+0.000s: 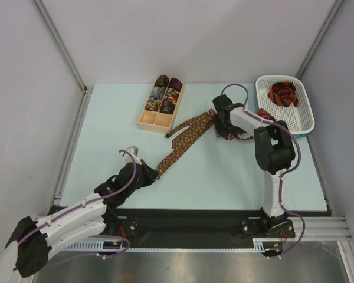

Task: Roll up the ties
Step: Flatten the tie

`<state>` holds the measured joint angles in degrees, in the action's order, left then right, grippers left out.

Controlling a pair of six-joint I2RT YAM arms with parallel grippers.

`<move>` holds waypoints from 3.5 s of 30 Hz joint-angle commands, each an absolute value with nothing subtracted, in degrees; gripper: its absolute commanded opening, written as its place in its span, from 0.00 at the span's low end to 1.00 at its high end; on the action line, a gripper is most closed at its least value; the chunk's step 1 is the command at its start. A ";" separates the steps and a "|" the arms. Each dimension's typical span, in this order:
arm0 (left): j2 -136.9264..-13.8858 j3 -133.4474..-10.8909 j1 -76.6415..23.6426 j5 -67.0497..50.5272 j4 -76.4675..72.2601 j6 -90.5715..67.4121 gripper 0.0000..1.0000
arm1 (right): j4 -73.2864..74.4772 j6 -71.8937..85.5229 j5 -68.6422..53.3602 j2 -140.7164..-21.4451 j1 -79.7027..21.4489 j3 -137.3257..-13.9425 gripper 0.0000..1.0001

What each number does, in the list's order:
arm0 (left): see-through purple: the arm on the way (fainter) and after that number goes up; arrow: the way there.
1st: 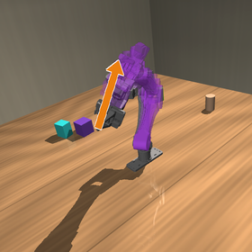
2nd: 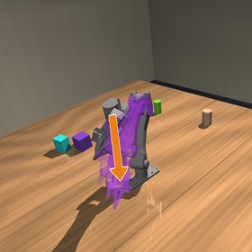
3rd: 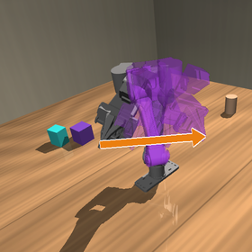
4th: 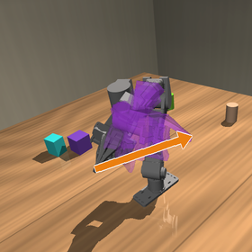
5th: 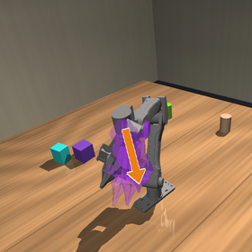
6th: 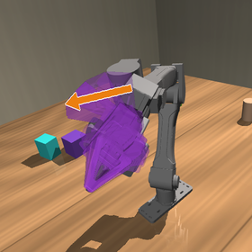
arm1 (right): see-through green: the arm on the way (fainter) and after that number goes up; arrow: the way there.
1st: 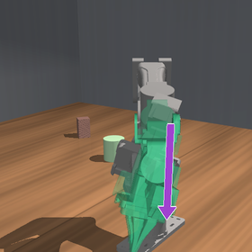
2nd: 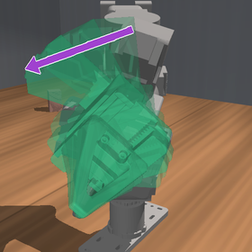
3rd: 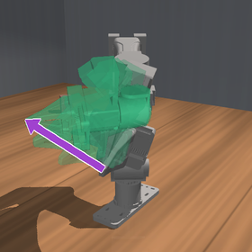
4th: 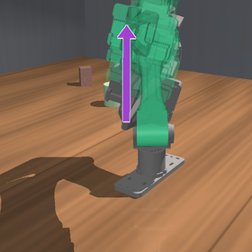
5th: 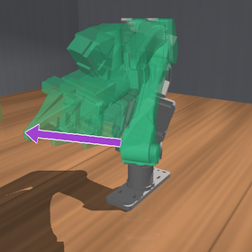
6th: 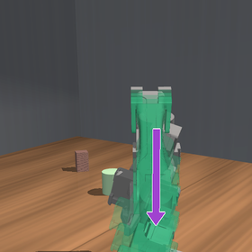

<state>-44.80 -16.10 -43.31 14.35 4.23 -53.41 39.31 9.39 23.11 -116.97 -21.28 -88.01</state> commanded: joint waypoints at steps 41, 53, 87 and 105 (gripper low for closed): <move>-41.66 -18.99 -42.72 10.82 10.37 -43.24 0.00 | 30.79 12.32 14.70 -97.30 -15.34 -90.02 0.78; -39.20 -12.14 -42.10 3.61 5.45 -47.81 0.00 | 22.86 4.92 7.02 -106.96 -30.93 -85.18 0.66; -41.40 -5.54 -42.10 2.99 -0.35 -46.58 0.00 | 6.16 -1.32 14.50 -128.67 -43.95 -88.07 0.46; -37.80 -5.01 -42.10 3.52 3.69 -46.14 0.00 | 24.84 7.82 4.05 -137.88 -19.70 -119.83 0.00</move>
<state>-38.92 -5.65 -42.46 2.83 2.63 -47.42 17.93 6.04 8.38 -133.38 -24.01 -104.99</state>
